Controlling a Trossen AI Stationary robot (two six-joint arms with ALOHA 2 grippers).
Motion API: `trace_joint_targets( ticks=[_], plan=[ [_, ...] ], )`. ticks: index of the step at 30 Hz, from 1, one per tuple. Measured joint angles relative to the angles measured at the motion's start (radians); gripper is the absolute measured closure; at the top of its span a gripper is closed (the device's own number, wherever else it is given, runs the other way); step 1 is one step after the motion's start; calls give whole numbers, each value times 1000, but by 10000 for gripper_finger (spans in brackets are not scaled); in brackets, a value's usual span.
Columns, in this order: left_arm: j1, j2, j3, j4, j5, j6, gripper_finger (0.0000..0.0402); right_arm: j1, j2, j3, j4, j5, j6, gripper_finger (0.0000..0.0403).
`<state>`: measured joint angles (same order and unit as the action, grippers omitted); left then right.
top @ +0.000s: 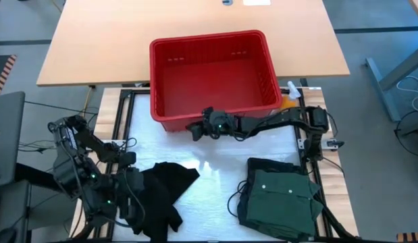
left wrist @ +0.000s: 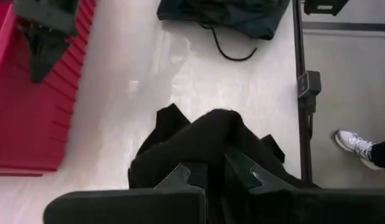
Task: Fold laundry
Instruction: Remove the black shirt from the red bin
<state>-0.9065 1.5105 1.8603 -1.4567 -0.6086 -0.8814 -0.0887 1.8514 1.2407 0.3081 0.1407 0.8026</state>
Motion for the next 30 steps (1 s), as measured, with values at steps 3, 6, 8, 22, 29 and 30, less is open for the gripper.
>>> trace_joint_targets(
  ticks=[3, 6, 8, 22, 29, 30],
  plan=[
    [5, 0, 0, 0, 0, 4, 401, 41, -47, 0, -116, -69, -39, 216],
    [15, 0, 0, 3, -21, 19, 401, 97, -106, -1, -242, -60, -74, 216],
    [22, 0, 0, 17, -36, 39, 401, 135, -146, -1, -294, -18, -95, 216],
    [163, 1, 0, 226, 51, 389, 401, 481, -288, -1, -359, 64, -149, 216],
    [259, 4, 0, 319, 110, 514, 401, 645, -294, -1, -353, 68, -118, 216],
    [274, 7, 0, 340, 130, 539, 401, 661, -293, -1, -353, 72, -96, 216]
  ],
)
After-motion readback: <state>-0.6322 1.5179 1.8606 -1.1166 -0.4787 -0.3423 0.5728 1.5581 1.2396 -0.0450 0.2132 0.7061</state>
